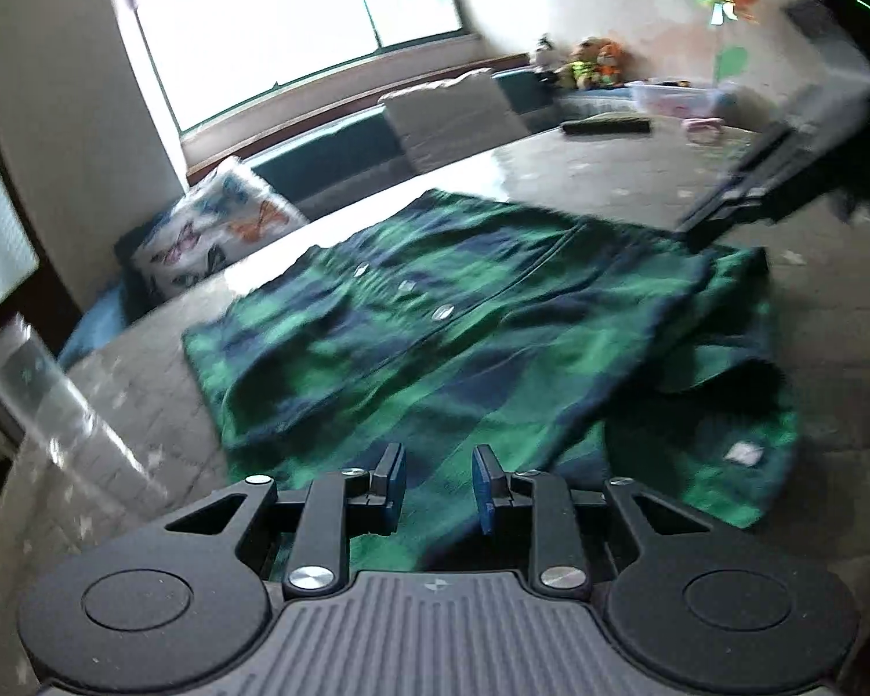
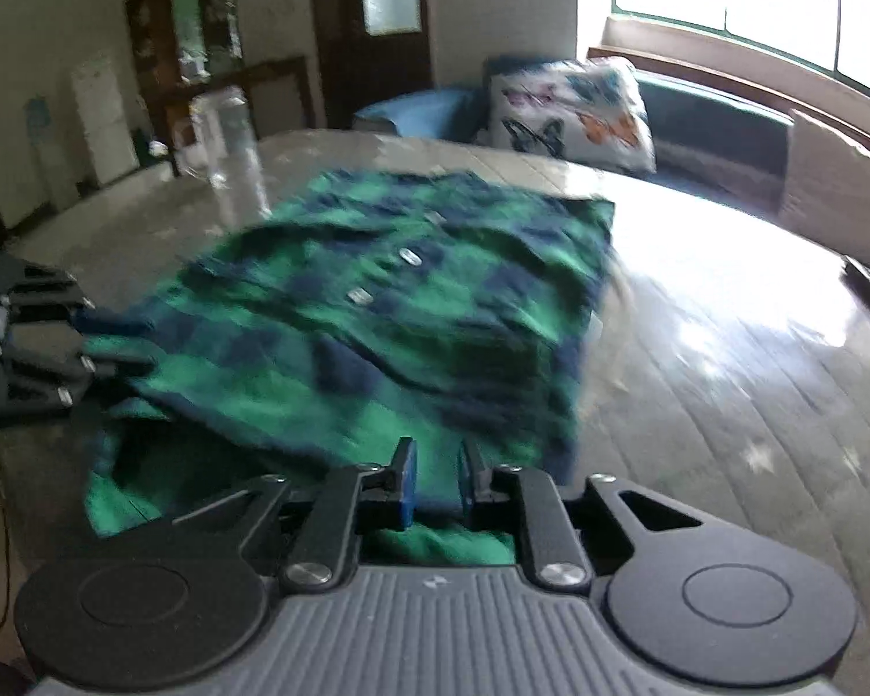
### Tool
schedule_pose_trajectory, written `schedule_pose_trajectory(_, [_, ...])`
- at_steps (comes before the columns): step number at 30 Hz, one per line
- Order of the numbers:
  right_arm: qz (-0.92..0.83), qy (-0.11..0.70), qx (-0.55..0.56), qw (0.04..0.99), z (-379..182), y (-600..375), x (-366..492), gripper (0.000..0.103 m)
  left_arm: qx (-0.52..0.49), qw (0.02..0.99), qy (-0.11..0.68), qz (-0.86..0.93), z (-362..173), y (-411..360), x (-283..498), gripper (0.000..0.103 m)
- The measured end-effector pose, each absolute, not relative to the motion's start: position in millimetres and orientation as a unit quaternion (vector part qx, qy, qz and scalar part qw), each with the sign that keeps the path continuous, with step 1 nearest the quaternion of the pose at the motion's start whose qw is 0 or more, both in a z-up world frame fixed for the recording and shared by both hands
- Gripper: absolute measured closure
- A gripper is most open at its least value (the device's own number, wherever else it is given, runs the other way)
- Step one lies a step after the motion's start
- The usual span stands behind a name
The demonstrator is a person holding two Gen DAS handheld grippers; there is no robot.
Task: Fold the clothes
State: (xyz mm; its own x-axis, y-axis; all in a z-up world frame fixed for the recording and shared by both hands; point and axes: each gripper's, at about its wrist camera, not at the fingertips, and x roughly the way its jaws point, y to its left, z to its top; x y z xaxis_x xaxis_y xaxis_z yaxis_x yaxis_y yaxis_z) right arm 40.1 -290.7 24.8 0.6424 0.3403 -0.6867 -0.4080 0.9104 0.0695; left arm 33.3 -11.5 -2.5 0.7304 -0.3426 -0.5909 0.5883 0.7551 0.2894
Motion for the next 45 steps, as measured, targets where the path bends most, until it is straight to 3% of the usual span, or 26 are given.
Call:
schedule_pose_trajectory(8, [0.252, 0.379, -0.053, 0.889, 6.6, -255.3, 51.8, 0.084, 0.233, 0.891, 0.266, -0.283, -4.9, -30.8, 39.8, 0.075])
schedule_pose_trajectory(12, [0.258, 0.382, -0.08, 0.884, -0.1, -251.8, 37.3, 0.081, 0.243, 0.882, 0.28, -0.292, -20.6, -31.3, 30.4, 0.075])
schedule_pose_trajectory(15, [0.262, 0.381, -0.089, 0.882, -0.1, -251.9, 30.4, 0.072, 0.237, 0.881, 0.282, -0.297, -23.6, -28.6, 24.8, 0.076])
schedule_pose_trajectory(21, [0.272, 0.377, -0.091, 0.881, 2.4, -254.2, 21.5, 0.071, 0.231, 0.887, 0.274, -0.29, -13.1, -17.9, 14.2, 0.075])
schedule_pose_trajectory(23, [0.278, 0.373, -0.094, 0.88, 9.0, -258.1, 16.4, 0.066, 0.239, 0.888, 0.266, -0.29, -6.0, -9.2, 5.5, 0.073])
schedule_pose_trajectory(29, [0.297, 0.369, -0.147, 0.869, 15.7, -261.4, -5.7, 0.052, 0.289, 0.871, 0.25, -0.309, -8.2, -0.9, -23.8, 0.054])
schedule_pose_trajectory(35, [0.313, 0.369, -0.211, 0.849, 5.4, -252.7, -23.9, 0.035, 0.326, 0.856, 0.225, -0.332, -27.2, -20.8, -36.4, 0.053])
schedule_pose_trajectory(37, [0.317, 0.364, -0.224, 0.847, 3.1, -250.0, -27.6, 0.035, 0.326, 0.857, 0.216, -0.336, -28.6, -25.6, -35.1, 0.056])
schedule_pose_trajectory(39, [0.321, 0.355, -0.233, 0.847, 3.1, -247.6, -28.9, 0.032, 0.315, 0.86, 0.214, -0.339, -25.4, -27.0, -29.9, 0.078])
schedule_pose_trajectory(42, [0.327, 0.34, -0.241, 0.848, 3.8, -243.0, -26.2, 0.026, 0.286, 0.87, 0.214, -0.339, -15.6, -25.9, -16.3, 0.089])
schedule_pose_trajectory(45, [0.332, 0.326, -0.25, 0.849, 4.0, -238.6, -19.4, 0.024, 0.253, 0.883, 0.215, -0.333, -2.4, -23.3, 1.7, 0.092])
